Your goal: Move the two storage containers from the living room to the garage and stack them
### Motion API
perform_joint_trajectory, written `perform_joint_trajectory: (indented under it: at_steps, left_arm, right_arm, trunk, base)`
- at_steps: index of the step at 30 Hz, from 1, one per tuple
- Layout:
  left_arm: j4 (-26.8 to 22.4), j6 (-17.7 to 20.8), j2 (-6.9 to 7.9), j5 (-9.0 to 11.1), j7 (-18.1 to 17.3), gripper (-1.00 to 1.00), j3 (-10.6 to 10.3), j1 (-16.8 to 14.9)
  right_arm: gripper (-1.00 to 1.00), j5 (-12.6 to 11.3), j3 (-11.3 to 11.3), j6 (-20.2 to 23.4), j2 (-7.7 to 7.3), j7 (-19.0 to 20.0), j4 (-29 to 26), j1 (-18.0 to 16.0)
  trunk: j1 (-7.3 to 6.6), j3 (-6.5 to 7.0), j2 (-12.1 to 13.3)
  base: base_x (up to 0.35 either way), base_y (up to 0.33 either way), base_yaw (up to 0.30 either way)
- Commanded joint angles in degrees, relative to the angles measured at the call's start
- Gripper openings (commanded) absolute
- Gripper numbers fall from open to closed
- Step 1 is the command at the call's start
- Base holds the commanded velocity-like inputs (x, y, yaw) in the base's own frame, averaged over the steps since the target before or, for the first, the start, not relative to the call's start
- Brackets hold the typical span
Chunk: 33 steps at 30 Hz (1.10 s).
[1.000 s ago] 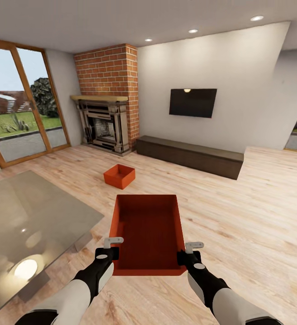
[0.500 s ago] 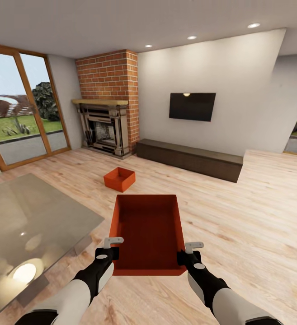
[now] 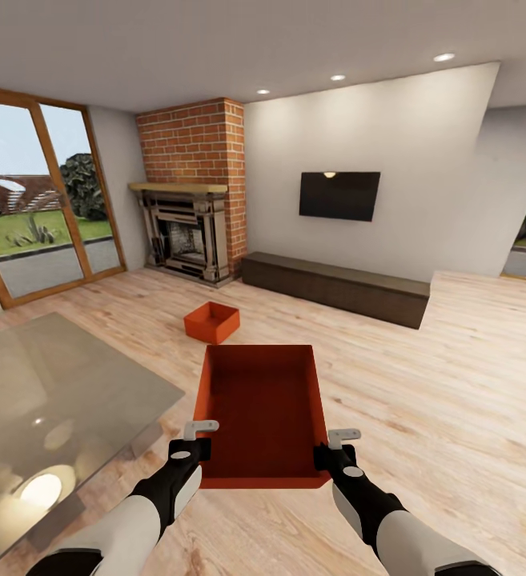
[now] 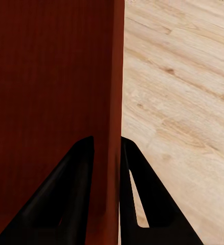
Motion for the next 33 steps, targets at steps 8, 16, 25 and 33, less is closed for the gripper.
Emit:
perform_joint_trajectory:
  at_steps: [8,16,25,33]
  left_arm:
    - [-0.08,0.32,0.0,-0.88,0.75,-1.0,2.28,-0.04]
    - [-0.08,0.32,0.0,-0.88,0.75,-1.0,2.28,-0.04]
    - [-0.08,0.32,0.0,-0.88,0.75,-1.0,2.3,-0.04]
    - [-0.08,0.3,0.0,-0.88,0.75,-1.0,2.25,-0.04]
  right_arm:
    - [-1.0,0.29,-0.77,-0.14,-0.03,-0.44,-0.09,-0.06]
    - [-1.0,0.29,-0.78,-0.14,-0.03,-0.44,-0.09,-0.06]
    - [-1.0,0.29,-0.83,-0.11,-0.03,-0.44,-0.09,-0.06]
    - [-1.0,0.29,-0.81,-0.13,-0.03,-0.44,-0.09,-0.06]
  trunk:
    - [0.01,0.63,-0.06]
    - [0.01,1.33,-0.06]
    - [0.01,2.12,-0.06]
    - [0.01,2.82,-0.06]
  base:
    - [0.0,0.0,0.0]
    - [0.0,0.0,0.0]
    - [0.0,0.0,0.0]
    - [0.0,0.0,0.0]
